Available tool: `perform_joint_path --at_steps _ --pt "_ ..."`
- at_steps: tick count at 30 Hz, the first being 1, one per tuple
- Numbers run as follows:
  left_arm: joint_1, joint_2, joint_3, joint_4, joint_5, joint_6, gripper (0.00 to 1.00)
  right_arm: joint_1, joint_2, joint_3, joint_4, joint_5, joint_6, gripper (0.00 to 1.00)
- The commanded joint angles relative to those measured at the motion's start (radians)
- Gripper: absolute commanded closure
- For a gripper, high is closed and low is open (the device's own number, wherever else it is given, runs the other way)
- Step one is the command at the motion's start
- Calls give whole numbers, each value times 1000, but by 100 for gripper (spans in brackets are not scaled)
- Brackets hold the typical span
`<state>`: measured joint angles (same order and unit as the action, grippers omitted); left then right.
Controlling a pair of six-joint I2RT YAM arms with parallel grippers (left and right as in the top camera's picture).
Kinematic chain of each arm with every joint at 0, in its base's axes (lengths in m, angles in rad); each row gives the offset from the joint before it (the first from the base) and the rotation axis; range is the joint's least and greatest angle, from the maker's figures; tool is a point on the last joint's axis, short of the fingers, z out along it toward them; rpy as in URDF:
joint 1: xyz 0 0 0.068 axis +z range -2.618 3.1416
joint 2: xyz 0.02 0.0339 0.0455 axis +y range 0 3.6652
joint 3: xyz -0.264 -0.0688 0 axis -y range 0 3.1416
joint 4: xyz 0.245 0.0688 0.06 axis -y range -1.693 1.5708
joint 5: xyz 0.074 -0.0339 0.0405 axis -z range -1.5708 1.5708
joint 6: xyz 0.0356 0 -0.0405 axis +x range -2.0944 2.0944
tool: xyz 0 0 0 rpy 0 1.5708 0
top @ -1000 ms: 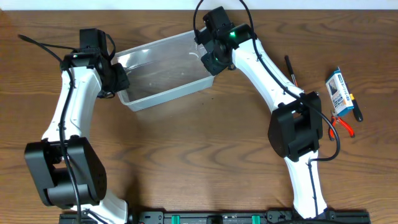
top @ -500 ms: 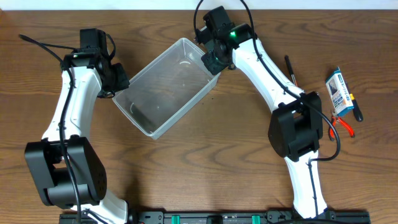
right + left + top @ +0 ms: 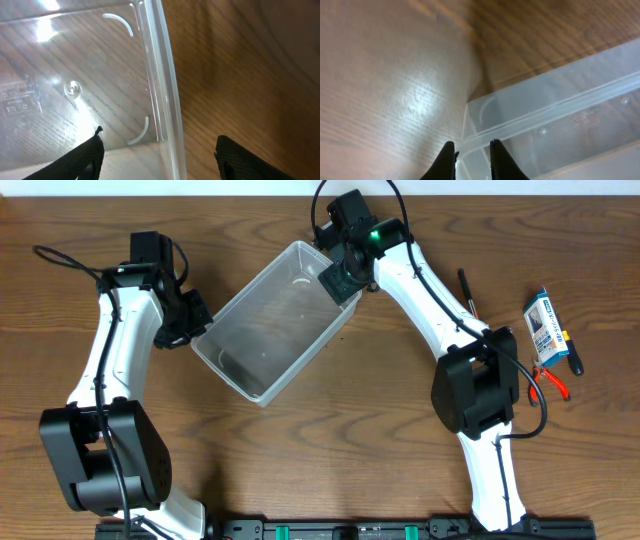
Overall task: Pack container
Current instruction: 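Grip the container rims with both grippers and rotate it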
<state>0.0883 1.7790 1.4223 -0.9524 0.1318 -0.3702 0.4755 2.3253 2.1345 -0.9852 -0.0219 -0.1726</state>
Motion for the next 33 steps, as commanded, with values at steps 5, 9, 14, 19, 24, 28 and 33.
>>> perform_joint_path --at_steps 5,9,14,19,24,28,33 --pt "1 13 4 -89 18 -115 73 3 31 11 1 3 -1 25" --pt "1 9 4 -109 19 -126 66 3 33 11 7 3 -1 24" --pt "1 3 4 -132 177 -133 66 3 33 11 25 3 -1 24" --pt "0 3 4 -154 231 -141 66 3 33 11 40 3 -1 26" --pt "0 3 4 -157 230 -141 66 3 33 11 39 3 -1 37" --pt "-1 3 3 -162 230 -141 66 3 33 11 39 3 -1 38" --pt "-7 3 -17 -180 214 -150 67 3 33 11 39 3 -1 36"
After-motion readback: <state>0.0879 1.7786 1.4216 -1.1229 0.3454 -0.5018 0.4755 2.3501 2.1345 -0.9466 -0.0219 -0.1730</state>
